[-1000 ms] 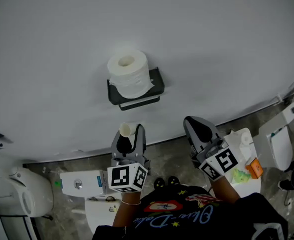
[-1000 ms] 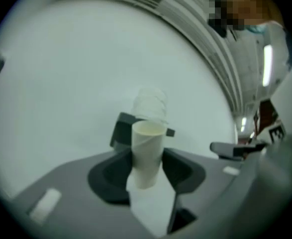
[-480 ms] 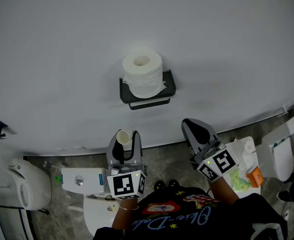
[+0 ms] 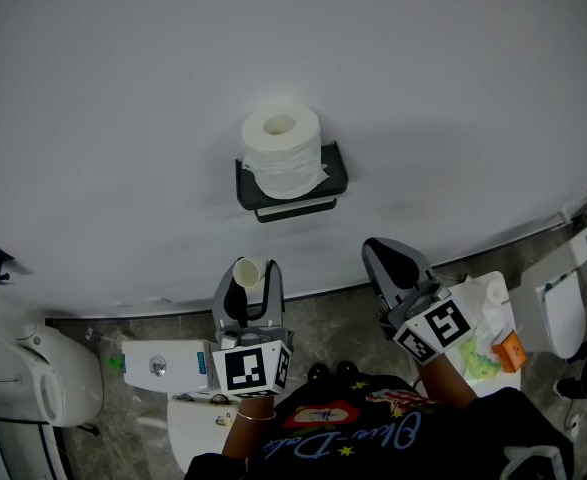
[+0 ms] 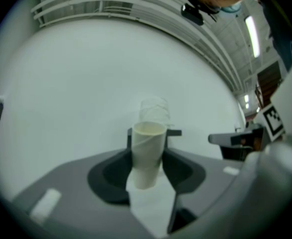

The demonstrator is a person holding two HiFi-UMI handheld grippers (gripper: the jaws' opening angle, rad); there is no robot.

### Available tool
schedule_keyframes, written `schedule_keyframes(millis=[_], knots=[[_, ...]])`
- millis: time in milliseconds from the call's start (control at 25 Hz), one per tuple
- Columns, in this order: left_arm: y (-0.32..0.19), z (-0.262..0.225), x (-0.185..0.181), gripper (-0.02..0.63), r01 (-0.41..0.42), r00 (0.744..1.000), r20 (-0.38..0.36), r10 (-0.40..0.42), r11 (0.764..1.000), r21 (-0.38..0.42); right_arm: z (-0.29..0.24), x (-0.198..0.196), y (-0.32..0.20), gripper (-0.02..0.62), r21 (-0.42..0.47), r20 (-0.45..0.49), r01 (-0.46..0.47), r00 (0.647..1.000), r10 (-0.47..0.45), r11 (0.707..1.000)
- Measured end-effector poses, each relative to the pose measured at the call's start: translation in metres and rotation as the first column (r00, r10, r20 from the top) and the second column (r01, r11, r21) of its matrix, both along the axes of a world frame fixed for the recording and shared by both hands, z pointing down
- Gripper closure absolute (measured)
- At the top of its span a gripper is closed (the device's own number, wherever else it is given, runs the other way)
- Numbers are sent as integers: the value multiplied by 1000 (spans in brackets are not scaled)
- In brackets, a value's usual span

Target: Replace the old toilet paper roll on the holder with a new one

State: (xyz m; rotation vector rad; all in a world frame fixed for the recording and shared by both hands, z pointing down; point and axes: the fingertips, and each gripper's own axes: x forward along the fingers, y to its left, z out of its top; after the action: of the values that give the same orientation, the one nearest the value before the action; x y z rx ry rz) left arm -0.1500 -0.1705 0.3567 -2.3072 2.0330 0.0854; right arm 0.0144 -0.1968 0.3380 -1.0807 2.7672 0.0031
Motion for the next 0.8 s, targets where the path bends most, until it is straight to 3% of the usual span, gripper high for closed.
schedule_keyframes(millis=[160, 360, 520, 680, 760, 800], knots=[[-2, 3, -1, 419, -8, 1000, -9, 8, 1000, -8, -1, -4, 2, 581, 23, -20, 20, 1000, -20, 1000], [-4, 4, -3, 419, -12, 1000, -15, 12, 1000, -10, -28, -18, 0, 580, 113, -64, 97, 994, -90, 989], [-6, 2, -3, 419, -18, 1000, 4, 18, 1000, -9, -57, -33, 0, 580, 179, -152, 175, 977, -148, 968], [-6, 0, -3, 419, -25, 1000, 7, 25, 1000, -4, -94, -49, -7, 562, 258, -287, 273, 938, -197, 927], [-5, 0, -2, 419, -30, 1000, 11, 30, 1000, -3, -108, -59, -11, 485, 275, -368, 329, 904, -217, 903], [-4, 0, -2, 419, -31, 999, 13, 31, 1000, -3, -114, -64, -12, 477, 278, -406, 362, 884, -232, 890]])
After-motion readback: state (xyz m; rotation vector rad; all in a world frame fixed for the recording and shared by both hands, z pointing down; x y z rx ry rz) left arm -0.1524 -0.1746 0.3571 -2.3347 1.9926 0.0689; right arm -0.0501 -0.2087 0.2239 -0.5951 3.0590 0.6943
